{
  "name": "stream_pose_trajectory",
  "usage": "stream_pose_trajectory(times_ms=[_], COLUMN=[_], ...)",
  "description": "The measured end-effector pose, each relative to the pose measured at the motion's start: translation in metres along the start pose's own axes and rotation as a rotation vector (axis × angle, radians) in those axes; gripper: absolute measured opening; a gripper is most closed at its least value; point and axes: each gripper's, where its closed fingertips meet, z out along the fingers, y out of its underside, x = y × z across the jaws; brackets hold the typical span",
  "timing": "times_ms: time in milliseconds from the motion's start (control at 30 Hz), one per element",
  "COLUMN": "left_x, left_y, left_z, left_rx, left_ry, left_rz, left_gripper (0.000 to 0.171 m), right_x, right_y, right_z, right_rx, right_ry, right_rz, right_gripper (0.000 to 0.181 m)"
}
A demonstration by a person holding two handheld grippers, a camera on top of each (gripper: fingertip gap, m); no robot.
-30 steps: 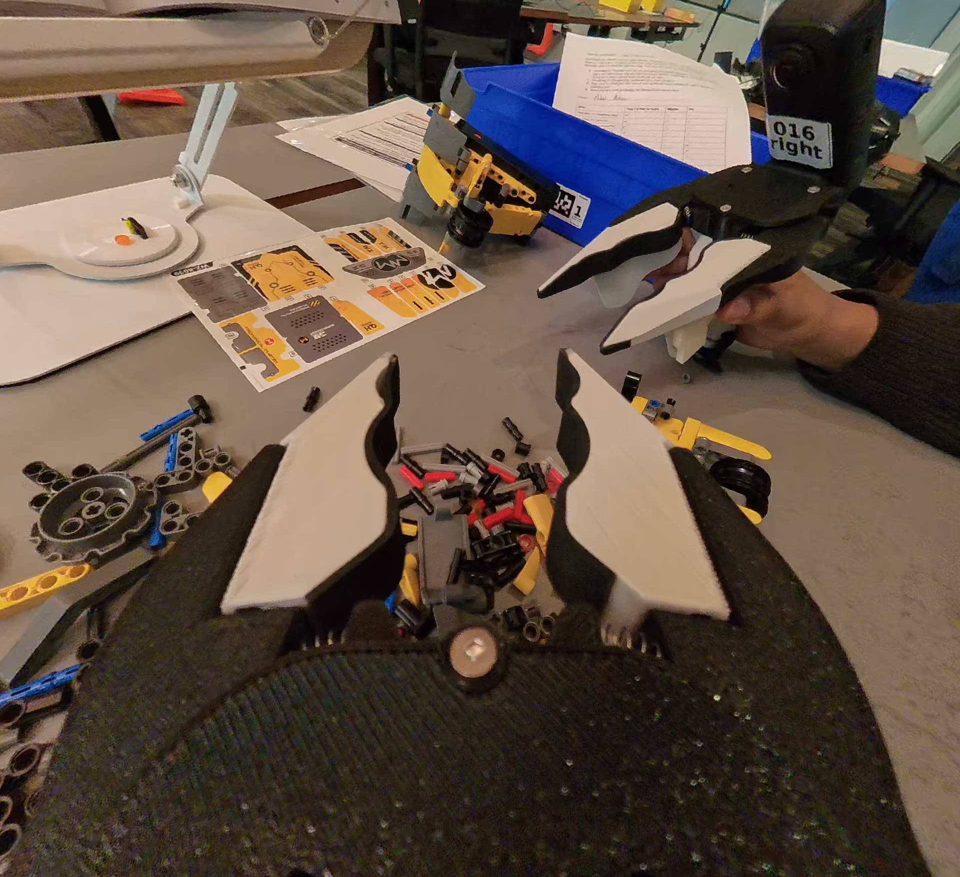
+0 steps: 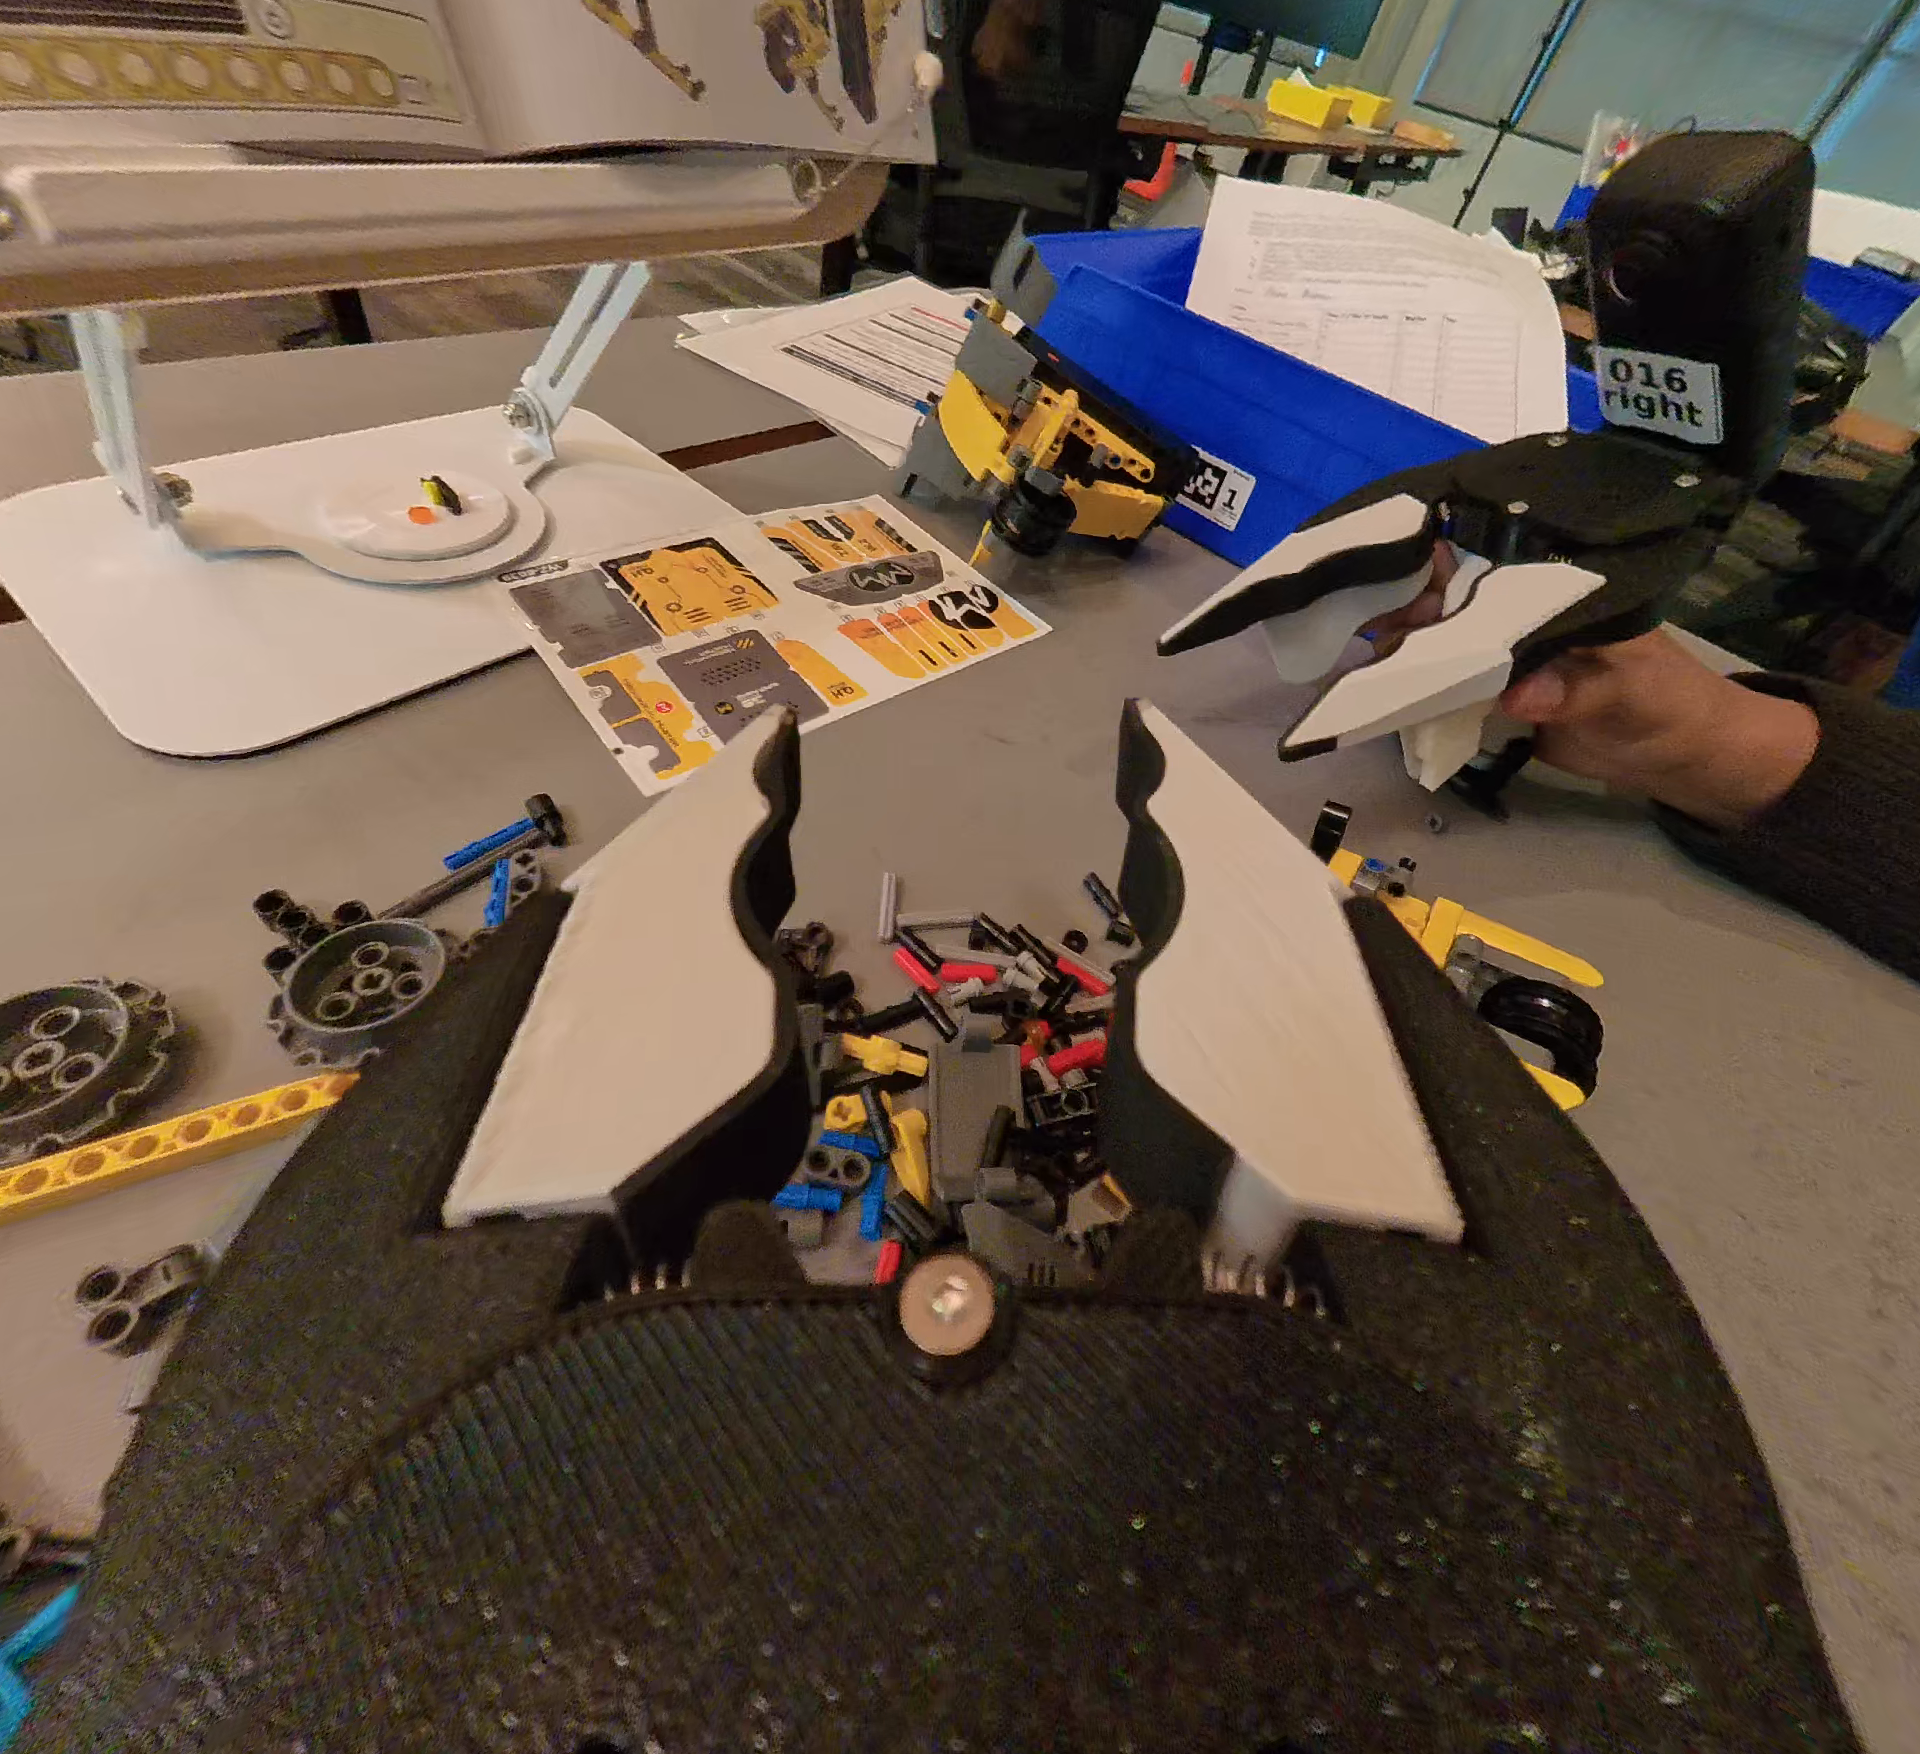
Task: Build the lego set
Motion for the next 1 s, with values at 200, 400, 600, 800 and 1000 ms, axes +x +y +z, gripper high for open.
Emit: stream_pose_trajectory(times_ms=[200,400,600,800,1000], left_x=[-0.0019,-0.0017,-0.0035,-0.0012,-0.0025], left_y=[-0.0018,-0.0002,0.0006,-0.0008,-0.0037], left_z=[-0.0014,-0.0002,0.0000,-0.0003,-0.0023], left_rx=[0.015,0.006,0.003,0.004,0.012], left_ry=[0.018,0.014,0.008,0.013,0.005], left_rz=[-0.048,-0.038,-0.036,-0.028,-0.020], left_gripper=[0.058,0.058,0.059,0.058,0.059], right_x=[0.0000,0.0004,0.0000,-0.0015,-0.0013], right_y=[0.0001,-0.0002,0.0001,0.0015,0.0013], right_z=[0.0002,-0.0001,0.0001,0.0012,0.0010], right_rx=[-0.001,0.001,-0.001,-0.011,-0.009], right_ry=[0.001,-0.003,-0.003,-0.003,-0.004], right_rz=[-0.001,0.006,0.004,-0.002,0.002], right_gripper=[0.062,0.062,0.062,0.062,0.062])
